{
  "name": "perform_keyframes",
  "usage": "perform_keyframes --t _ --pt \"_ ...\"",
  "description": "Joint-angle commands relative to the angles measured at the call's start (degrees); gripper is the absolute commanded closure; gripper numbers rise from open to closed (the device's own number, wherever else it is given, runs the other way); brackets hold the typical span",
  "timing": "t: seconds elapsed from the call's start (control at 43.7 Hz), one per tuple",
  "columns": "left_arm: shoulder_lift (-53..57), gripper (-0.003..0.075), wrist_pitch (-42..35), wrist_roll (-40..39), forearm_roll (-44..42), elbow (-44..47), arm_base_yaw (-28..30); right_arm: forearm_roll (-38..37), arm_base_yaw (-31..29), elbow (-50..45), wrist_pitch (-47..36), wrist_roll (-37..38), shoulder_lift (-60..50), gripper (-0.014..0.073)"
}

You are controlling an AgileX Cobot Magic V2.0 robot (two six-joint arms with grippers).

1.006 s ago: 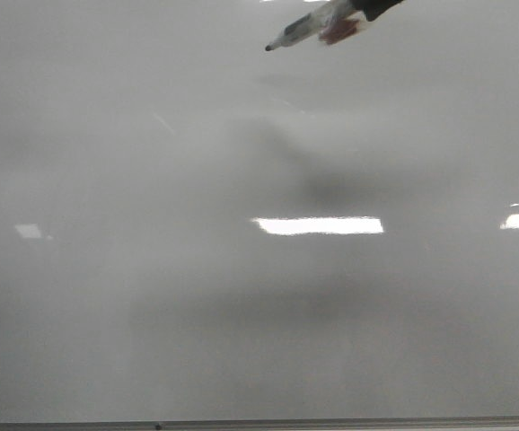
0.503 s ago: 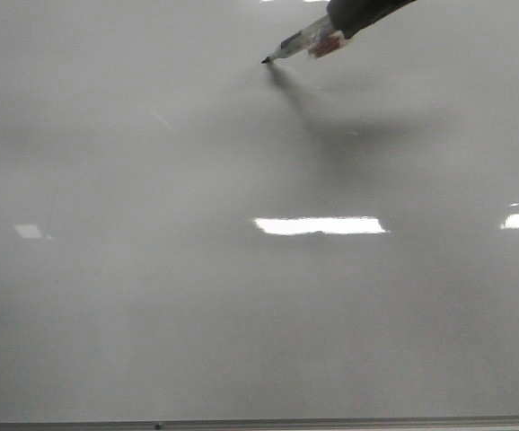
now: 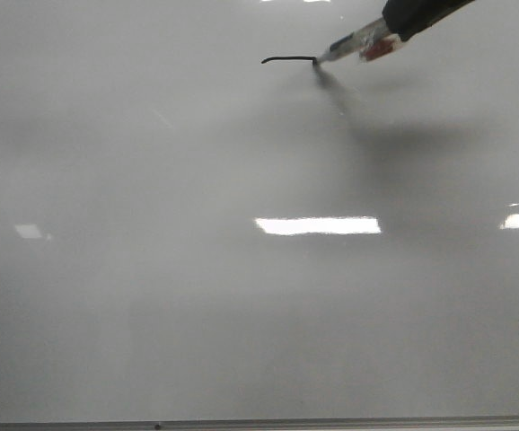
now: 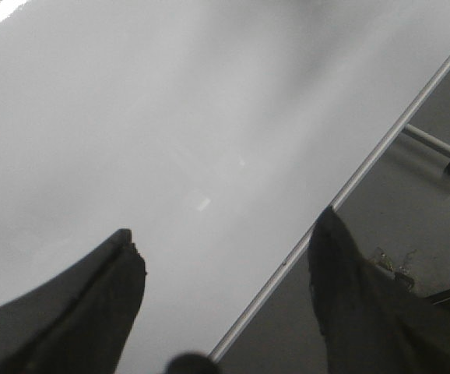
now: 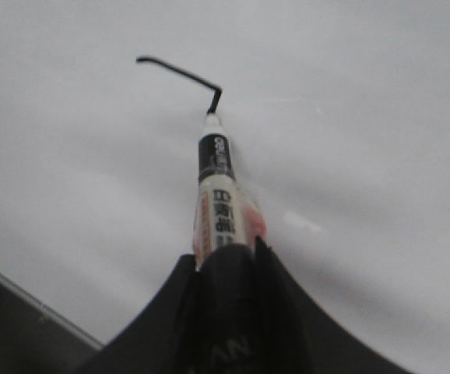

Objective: Write number 7 on whiteboard

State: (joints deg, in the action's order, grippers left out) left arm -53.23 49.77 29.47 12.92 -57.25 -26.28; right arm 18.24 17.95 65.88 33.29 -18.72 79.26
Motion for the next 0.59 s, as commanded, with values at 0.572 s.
perform_keyframes --t 0.572 --pt "-0.89 0.0199 0.68 15.36 12.87 -1.51 0.13 -0.62 9.16 -1.03 14.01 -16.19 -9.96 0.0659"
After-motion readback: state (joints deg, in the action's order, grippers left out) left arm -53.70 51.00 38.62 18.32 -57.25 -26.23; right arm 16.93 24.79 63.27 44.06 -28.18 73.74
